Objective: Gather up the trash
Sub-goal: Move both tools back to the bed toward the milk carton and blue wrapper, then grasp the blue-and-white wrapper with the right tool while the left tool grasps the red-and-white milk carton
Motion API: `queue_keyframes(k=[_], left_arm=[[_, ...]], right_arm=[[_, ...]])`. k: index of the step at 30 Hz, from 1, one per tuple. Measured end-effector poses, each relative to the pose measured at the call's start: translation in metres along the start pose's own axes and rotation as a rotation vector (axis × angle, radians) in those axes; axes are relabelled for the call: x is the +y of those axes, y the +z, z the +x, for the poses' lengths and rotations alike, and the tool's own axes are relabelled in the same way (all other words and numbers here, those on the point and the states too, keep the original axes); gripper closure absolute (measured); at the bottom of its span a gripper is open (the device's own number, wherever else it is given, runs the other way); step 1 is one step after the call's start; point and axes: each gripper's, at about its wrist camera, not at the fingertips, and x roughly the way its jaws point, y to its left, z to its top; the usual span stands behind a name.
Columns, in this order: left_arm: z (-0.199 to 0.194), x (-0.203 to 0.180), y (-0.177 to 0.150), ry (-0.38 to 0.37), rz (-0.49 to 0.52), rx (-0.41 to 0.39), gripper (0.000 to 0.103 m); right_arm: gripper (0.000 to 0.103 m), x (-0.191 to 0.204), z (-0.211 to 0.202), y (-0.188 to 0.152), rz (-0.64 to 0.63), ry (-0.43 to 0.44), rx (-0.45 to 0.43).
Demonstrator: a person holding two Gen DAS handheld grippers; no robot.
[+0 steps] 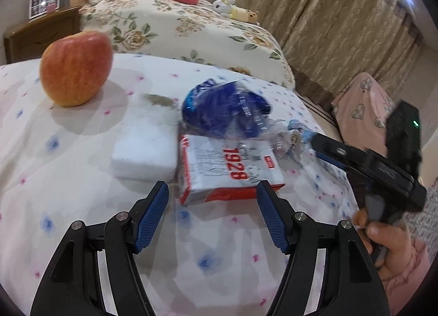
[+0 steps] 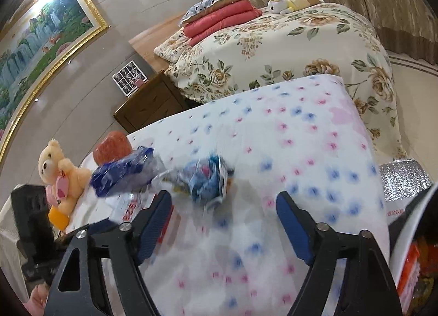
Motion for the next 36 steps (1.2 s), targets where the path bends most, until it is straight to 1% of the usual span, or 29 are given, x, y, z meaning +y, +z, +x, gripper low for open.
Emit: queue_keyframes(k=[2, 3, 5, 7, 10, 11, 13, 14, 16, 17, 19, 20, 21, 23, 25, 27, 29, 32, 33, 34, 35, 36], left_arm=[[0.002, -0.007, 0.0, -0.013, 0.029, 0.005, 0.035], [0.002, -0.009, 0.0, -0.013, 0.039, 0.006, 0.035], [0.001, -0.015, -0.002, -0.023, 0.062, 0.008, 0.035], [-0.001, -0.019, -0.004, -0.054, 0.068, 0.012, 0.035], [-0.005, -0.032, -0.011, -0.13, 0.078, 0.03, 0.035], [-0.007, -0.04, -0.016, -0.17, 0.098, 0.042, 0.035], [-0.01, -0.051, -0.024, -0.21, 0.138, 0.064, 0.035], [-0.013, -0.058, -0.029, -0.201, 0.164, 0.065, 0.035], [-0.017, -0.063, -0.033, -0.171, 0.181, 0.057, 0.035], [-0.018, -0.061, -0.033, -0.155, 0.172, 0.051, 0.035], [-0.016, -0.055, -0.03, -0.113, 0.132, 0.042, 0.027], [-0.014, -0.05, -0.026, -0.079, 0.105, 0.039, 0.025], [-0.012, -0.045, -0.023, -0.047, 0.082, 0.037, 0.024], [-0.007, -0.038, -0.015, -0.017, 0.047, 0.031, 0.023], [-0.001, -0.037, -0.011, 0.006, 0.054, 0.04, 0.023], [0.007, -0.041, -0.008, 0.007, 0.088, 0.056, 0.022], [0.011, -0.049, -0.008, 0.016, 0.13, 0.05, 0.022], [0.013, -0.054, -0.007, 0.028, 0.152, 0.031, 0.023], [0.012, -0.053, -0.005, 0.023, 0.15, 0.026, 0.025], [0.01, -0.052, -0.006, 0.022, 0.148, 0.015, 0.039], [0.01, -0.052, -0.007, 0.02, 0.149, 0.019, 0.048], [0.011, -0.052, -0.008, 0.017, 0.148, 0.027, 0.048]], right_arm=[[0.047, 0.001, 0.009, 0.004, -0.007, -0.007, 0.014], [0.051, 0.0, 0.012, 0.004, -0.006, -0.007, 0.021], [0.071, 0.0, 0.017, 0.005, -0.004, 0.008, 0.033], [0.08, -0.001, 0.014, 0.002, -0.005, 0.015, 0.029], [0.084, -0.005, 0.002, -0.002, 0.002, 0.019, 0.013], [0.085, -0.007, -0.002, -0.004, 0.009, 0.02, 0.01], [0.087, -0.014, -0.012, -0.009, 0.025, 0.016, 0.005], [0.087, -0.015, -0.014, -0.009, 0.029, 0.014, 0.004], [0.088, -0.022, -0.026, -0.016, 0.041, 0.008, -0.001], [0.089, -0.024, -0.032, -0.019, 0.045, 0.007, -0.002], [0.089, -0.027, -0.04, -0.023, 0.053, 0.01, -0.006], [0.089, -0.028, -0.044, -0.027, 0.055, 0.012, -0.005], [0.089, -0.029, -0.047, -0.028, 0.059, 0.016, -0.004], [0.09, -0.029, -0.052, -0.033, 0.067, 0.023, -0.001], [0.092, -0.029, -0.056, -0.037, 0.07, 0.033, 0.005], [0.092, -0.026, -0.061, -0.043, 0.065, 0.039, 0.01], [0.092, -0.022, -0.065, -0.045, 0.044, 0.027, 0.006], [0.083, -0.02, -0.069, -0.043, 0.028, 0.006, -0.003], [0.079, -0.021, -0.07, -0.042, 0.028, 0.001, -0.008], [0.065, -0.022, -0.07, -0.038, 0.03, -0.006, -0.018], [0.047, -0.022, -0.071, -0.036, 0.033, -0.007, -0.03], [0.043, -0.023, -0.07, -0.033, 0.034, -0.01, -0.04]])
